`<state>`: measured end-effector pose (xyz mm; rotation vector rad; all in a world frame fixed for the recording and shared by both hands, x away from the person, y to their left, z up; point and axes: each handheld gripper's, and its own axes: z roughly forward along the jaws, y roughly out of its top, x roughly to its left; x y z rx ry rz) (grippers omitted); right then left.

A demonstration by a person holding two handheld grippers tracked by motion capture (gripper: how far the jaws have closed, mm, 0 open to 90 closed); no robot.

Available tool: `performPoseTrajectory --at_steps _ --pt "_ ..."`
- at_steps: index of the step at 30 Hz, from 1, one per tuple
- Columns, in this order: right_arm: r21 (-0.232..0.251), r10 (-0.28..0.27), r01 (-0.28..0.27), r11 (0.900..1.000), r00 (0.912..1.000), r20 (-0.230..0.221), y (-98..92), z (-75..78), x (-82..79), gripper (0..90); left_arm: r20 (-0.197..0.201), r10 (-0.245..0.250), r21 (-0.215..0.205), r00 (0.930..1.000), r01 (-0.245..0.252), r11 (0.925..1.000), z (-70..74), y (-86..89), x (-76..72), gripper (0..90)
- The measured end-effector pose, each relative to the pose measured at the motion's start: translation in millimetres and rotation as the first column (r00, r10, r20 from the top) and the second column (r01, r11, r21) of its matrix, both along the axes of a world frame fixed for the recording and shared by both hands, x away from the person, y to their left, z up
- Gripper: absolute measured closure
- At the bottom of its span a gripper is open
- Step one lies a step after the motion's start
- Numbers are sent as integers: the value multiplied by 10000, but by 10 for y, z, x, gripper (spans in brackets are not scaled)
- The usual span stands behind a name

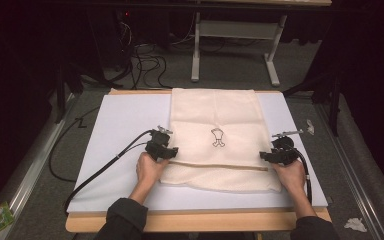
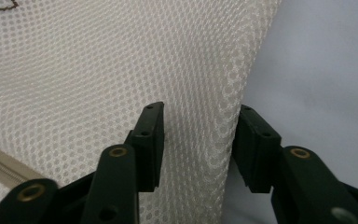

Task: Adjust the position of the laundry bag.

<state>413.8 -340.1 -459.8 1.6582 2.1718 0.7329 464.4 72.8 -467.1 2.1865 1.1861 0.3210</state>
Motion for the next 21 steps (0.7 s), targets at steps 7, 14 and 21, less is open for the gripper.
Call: performPoseTrajectory --at_steps 7,14,21 --pt "42 341 -341 9994 9994 3 4 1 7 791 -349 -211 -31 9992 210 9998 29 -21 51 759" --pt "458 597 -604 9971 9981 180 -30 -19 4 867 -440 -529 -413 9976 511 9978 33 14 91 856" --pt "469 756 -781 9958 9958 525 -33 47 -26 877 35 -679 -680 9977 680 9954 138 86 56 862"
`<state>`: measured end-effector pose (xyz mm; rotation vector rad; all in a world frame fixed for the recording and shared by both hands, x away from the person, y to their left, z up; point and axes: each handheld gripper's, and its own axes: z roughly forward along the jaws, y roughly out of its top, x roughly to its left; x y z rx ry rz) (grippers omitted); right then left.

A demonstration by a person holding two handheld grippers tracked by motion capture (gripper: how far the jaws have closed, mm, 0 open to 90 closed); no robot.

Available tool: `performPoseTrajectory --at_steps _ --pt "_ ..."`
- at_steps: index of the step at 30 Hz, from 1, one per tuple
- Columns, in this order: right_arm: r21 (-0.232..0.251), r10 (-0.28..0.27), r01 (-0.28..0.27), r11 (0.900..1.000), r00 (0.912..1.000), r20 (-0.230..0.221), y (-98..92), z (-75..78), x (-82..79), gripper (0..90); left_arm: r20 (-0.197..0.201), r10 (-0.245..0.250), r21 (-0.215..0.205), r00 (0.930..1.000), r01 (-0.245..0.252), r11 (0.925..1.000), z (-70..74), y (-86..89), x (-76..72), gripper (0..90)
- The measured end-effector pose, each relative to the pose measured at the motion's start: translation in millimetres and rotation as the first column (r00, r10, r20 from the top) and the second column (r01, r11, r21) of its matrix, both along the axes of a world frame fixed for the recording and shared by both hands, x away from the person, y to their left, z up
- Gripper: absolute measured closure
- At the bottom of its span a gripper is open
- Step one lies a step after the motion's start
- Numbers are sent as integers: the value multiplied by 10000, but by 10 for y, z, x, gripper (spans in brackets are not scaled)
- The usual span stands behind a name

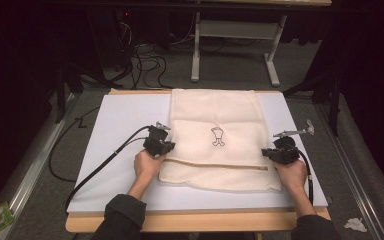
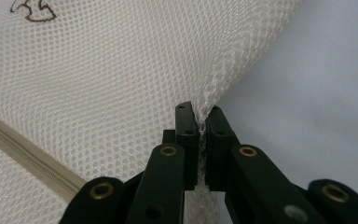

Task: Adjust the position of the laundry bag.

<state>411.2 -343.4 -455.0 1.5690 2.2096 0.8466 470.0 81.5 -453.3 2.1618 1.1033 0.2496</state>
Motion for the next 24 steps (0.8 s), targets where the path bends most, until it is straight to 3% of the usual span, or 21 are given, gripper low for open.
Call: performPoseTrajectory --at_steps 6,8,24 --pt "27 106 -107 9999 9997 208 29 37 -4 879 261 71 -223 9996 -65 9997 78 74 -17 863" --pt "82 160 -162 9998 9996 241 33 54 -5 879 523 223 -421 9984 -201 9989 89 109 -40 865" --pt "389 536 -552 9977 9977 412 196 118 33 879 600 495 -513 9970 -464 9976 164 358 -62 864"
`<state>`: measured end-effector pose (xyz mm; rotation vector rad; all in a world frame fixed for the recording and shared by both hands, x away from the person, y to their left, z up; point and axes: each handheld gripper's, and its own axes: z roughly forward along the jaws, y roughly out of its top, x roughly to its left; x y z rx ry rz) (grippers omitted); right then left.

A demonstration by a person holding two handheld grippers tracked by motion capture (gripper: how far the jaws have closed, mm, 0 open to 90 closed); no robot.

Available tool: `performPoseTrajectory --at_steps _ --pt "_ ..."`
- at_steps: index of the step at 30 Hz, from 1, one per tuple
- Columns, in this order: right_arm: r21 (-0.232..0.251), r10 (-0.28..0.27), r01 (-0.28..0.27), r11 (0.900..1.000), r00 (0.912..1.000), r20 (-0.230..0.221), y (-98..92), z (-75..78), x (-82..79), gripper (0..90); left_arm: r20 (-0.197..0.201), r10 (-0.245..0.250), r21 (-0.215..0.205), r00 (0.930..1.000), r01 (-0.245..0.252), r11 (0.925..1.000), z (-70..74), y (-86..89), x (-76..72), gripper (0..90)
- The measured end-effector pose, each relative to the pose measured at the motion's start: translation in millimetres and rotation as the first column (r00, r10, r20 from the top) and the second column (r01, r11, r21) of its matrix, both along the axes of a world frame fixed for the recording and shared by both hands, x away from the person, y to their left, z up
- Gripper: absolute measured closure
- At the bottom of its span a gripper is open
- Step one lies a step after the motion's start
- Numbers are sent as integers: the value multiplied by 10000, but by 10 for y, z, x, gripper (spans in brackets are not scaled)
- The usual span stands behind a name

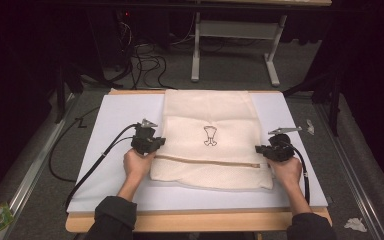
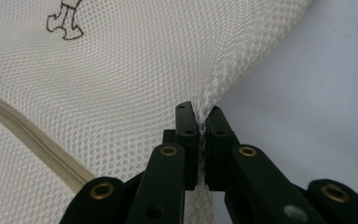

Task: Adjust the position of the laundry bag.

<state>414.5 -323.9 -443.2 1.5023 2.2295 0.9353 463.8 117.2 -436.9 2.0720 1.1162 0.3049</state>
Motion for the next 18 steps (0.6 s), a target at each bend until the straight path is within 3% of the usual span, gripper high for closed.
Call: performPoseTrajectory --at_steps 6,10,18 --pt "93 256 -257 9996 9996 71 124 29 28 879 -57 126 -68 9999 -126 9999 10 154 -3 864" --pt "135 421 -422 9990 9991 95 203 40 53 879 46 171 123 9998 -172 9998 44 217 -22 864" --pt "94 656 -657 9978 9977 150 340 78 17 879 64 431 -353 9991 -428 9985 15 407 -93 863"
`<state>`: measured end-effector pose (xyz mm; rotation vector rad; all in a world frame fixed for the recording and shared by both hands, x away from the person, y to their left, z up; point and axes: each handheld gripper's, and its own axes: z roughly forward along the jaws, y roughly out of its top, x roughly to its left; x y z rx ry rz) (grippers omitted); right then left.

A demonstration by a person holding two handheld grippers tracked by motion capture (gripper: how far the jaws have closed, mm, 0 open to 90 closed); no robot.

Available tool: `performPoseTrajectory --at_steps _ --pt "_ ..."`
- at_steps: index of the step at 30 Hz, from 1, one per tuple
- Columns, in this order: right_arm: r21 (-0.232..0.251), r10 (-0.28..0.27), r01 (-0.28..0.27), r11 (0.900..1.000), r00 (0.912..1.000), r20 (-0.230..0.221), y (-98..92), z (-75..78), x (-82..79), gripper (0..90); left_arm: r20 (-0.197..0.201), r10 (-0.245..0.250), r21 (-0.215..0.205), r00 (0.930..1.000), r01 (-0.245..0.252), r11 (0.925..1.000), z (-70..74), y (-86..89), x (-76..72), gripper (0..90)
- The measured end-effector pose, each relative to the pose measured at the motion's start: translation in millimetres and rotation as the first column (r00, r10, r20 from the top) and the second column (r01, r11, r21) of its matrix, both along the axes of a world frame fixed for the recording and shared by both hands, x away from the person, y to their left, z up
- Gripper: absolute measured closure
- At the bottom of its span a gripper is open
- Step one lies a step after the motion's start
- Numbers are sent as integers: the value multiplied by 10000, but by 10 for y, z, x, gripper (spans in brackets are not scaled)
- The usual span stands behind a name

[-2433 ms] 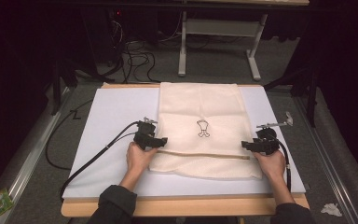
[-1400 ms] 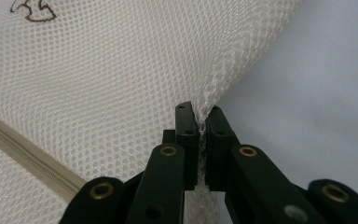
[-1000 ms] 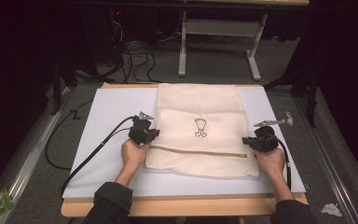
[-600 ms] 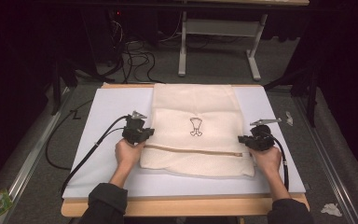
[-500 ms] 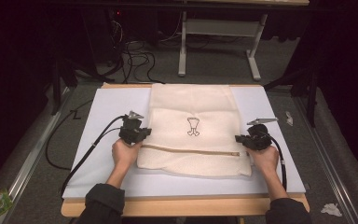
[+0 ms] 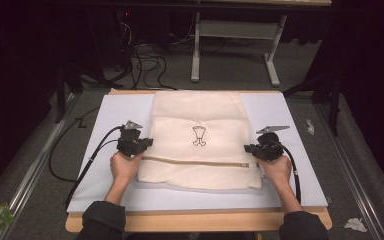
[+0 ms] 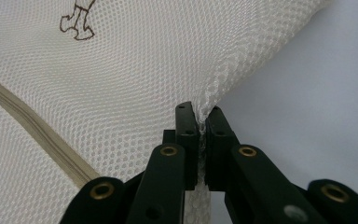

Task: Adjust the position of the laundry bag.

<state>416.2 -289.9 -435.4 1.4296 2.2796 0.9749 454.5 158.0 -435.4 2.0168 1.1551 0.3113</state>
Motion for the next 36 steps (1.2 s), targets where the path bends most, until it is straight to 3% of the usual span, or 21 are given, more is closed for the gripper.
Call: performPoseTrajectory --at_steps 10,12,14,16,19,26,32,36 --pt "85 148 -149 9999 9999 82 158 -6 -39 879 -12 208 235 9998 -207 9995 26 82 -89 860" --pt "221 133 -133 9997 9999 13 155 -11 -24 878 -230 187 269 9996 -181 9995 19 97 -81 859" --pt "339 83 -83 9994 10000 -6 143 -12 -15 878 -146 167 377 9998 -161 9992 23 88 -126 859" --pt "384 125 -127 9992 9999 51 147 -24 -54 878 -106 121 601 9999 -114 9981 -1 73 -168 856" --pt "488 101 -99 9988 9999 -52 127 -70 -90 877 -147 170 479 9997 -163 9987 -58 106 -202 851" --pt "323 143 -143 9994 9999 17 180 -101 -123 874 -39 287 619 9996 -285 9977 -132 128 -271 834" --pt "213 -39 39 9998 10000 -16 184 -221 -136 857 -54 199 619 9998 -196 9979 -229 139 -278 780" --pt "276 -199 197 9994 9998 92 180 -224 -173 832 -24 124 746 9999 -122 9971 -271 108 -270 645"
